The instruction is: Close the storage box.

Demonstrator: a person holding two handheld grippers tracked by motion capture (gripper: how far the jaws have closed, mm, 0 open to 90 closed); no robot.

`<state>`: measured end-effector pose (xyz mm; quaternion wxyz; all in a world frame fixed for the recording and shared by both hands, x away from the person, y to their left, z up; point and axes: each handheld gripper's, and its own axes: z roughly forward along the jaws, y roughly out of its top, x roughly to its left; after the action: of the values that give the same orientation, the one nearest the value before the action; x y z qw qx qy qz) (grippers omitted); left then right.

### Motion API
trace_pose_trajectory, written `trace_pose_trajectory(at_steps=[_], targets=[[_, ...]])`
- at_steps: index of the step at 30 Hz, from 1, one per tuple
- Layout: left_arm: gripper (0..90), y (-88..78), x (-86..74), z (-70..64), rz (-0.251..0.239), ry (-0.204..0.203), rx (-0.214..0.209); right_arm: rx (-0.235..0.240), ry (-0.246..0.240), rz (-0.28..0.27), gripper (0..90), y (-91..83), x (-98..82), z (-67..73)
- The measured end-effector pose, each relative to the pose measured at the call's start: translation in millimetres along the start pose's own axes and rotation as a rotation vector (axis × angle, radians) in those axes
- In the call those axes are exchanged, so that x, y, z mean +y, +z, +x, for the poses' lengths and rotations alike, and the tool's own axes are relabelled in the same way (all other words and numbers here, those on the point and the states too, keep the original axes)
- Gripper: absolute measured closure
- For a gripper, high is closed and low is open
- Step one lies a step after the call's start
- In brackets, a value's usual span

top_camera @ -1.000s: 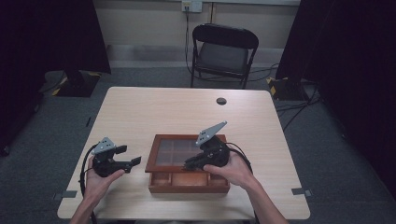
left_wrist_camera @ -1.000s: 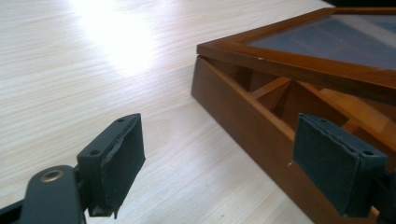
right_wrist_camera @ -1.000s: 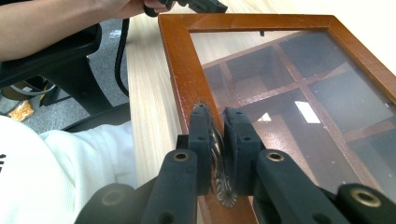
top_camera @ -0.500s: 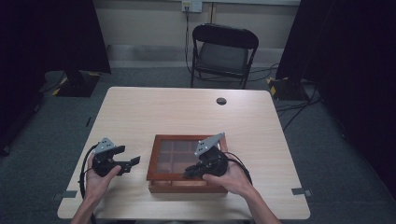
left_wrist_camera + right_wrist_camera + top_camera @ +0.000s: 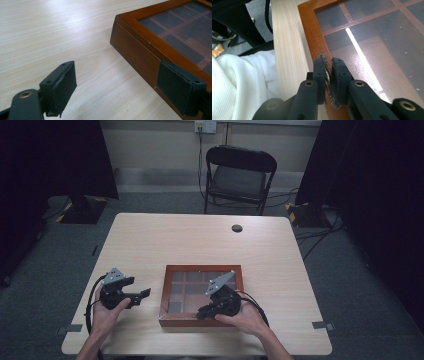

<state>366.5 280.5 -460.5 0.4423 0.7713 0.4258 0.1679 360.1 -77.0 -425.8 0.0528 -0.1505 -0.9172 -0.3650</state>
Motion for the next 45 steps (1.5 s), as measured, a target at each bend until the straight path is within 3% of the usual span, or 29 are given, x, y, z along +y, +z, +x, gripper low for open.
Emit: trace_pose_trajectory(at_steps=[7, 11, 15, 17, 19, 21, 23, 29, 35, 40, 43, 45], targets=[[15.9, 1.3, -0.1, -1.4, 0.002, 0.001, 0.000, 0.006, 0.026, -0.027, 81.0, -0.2, -4.3, -1.5], [15.9, 2.0, -0.2, -0.5, 0.012, 0.002, 0.020, 0.018, 0.049, -0.068, 70.0, -5.7, -7.8, -4.4], [15.9, 3.6, -0.7, 2.7, 0.018, -0.011, 0.032, -0.017, 0.084, -0.121, 62.8, -20.9, -8.9, -9.0], [15.9, 3.2, -1.0, 3.6, 0.018, -0.014, 0.039, -0.056, 0.111, -0.157, 58.0, -30.1, -8.8, -11.9], [15.9, 3.0, -1.5, 3.9, 0.017, -0.023, 0.045, -0.145, 0.144, -0.188, 56.8, -39.1, -8.6, -13.9], [15.9, 3.1, -3.0, 6.2, 0.028, -0.020, 0.053, -0.165, 0.160, -0.214, 52.1, -45.7, -9.2, -15.2], [16.0, 3.0, -4.3, 8.7, 0.035, -0.029, 0.053, -0.216, 0.185, -0.229, 45.3, -51.4, -12.0, -17.9], [16.1, 3.6, -6.4, 12.8, 0.045, -0.033, 0.081, -0.342, 0.297, -0.270, 36.2, -70.8, -34.4, -33.5], [16.5, 8.2, -12.3, 17.1, 0.097, -0.028, 0.090, -0.501, 0.405, -0.285, 26.3, -88.7, -65.6, -48.8], [17.1, 11.2, -14.9, 18.6, 0.114, -0.022, 0.130, -0.592, 0.517, -0.260, 25.6, -94.8, -103.7, -64.8], [17.7, 12.5, -15.8, 19.8, 0.126, -0.021, 0.133, -0.634, 0.538, -0.227, 24.1, -93.3, -116.1, -67.7], [17.8, 15.9, -17.5, 18.5, 0.156, 0.010, 0.154, -0.672, 0.575, -0.186, 23.5, -90.4, -134.0, -71.3]])
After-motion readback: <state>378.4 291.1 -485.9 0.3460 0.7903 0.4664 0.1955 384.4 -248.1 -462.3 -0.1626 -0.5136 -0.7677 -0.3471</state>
